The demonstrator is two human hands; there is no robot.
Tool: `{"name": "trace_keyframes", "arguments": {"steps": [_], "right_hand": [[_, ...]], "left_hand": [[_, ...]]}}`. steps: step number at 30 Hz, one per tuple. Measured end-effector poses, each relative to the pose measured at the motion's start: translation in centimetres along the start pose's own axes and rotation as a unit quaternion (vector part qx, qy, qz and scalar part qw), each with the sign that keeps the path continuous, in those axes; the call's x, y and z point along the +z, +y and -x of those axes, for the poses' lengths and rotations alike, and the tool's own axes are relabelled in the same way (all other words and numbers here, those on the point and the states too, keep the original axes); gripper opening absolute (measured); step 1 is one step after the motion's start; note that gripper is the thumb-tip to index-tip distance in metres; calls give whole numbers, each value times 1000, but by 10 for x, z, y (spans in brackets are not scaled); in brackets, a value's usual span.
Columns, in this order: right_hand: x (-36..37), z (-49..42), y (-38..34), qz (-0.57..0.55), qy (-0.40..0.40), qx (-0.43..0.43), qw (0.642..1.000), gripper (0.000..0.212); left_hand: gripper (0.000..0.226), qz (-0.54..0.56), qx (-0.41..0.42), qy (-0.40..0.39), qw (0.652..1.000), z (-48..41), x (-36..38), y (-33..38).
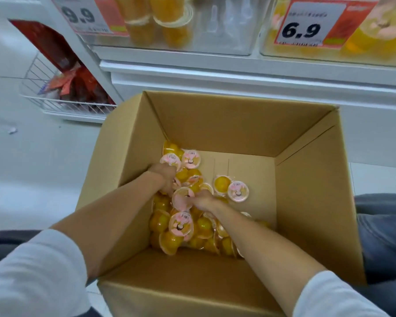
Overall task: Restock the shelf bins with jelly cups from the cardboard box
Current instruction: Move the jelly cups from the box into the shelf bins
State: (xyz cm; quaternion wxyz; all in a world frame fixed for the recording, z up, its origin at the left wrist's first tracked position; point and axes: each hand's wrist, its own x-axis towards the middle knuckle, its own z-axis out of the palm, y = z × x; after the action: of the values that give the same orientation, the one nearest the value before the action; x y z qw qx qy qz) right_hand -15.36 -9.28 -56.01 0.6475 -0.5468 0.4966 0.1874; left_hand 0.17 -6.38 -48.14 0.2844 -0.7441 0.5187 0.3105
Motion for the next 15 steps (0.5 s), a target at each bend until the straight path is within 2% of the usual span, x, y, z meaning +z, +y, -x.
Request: {"name": "trace_keyframes", "arguments": {"steps": [3,5,7,9,11,13,15], "right_hand": [[-5,10,-9,-180,-43,13,983,49],[-16,21,-22,-324,-73,-7,943,42],[-34,38,-37,-412,-100,-30,905,38],[-56,61,-56,-406,-106,-62,906,36],[-82,87,-71,-366,-53,-100,924,34],[-113,120,-84,-343,-11,-145,928,35],[-146,159,-98,-348,18,-194,917,33]], "left_hand": [[61,184,-6,-10,983,8,-10,-8],[52,353,-7,-9,936,17,-18,-12],[57,457,-13,31,889,29,-30,-10],[78,520,-11,62,852,44,-47,-2],[87,539,17,108,835,61,-69,14],[74,506,53,185,841,76,-98,34],[60,482,78,257,834,93,-132,57]]}}
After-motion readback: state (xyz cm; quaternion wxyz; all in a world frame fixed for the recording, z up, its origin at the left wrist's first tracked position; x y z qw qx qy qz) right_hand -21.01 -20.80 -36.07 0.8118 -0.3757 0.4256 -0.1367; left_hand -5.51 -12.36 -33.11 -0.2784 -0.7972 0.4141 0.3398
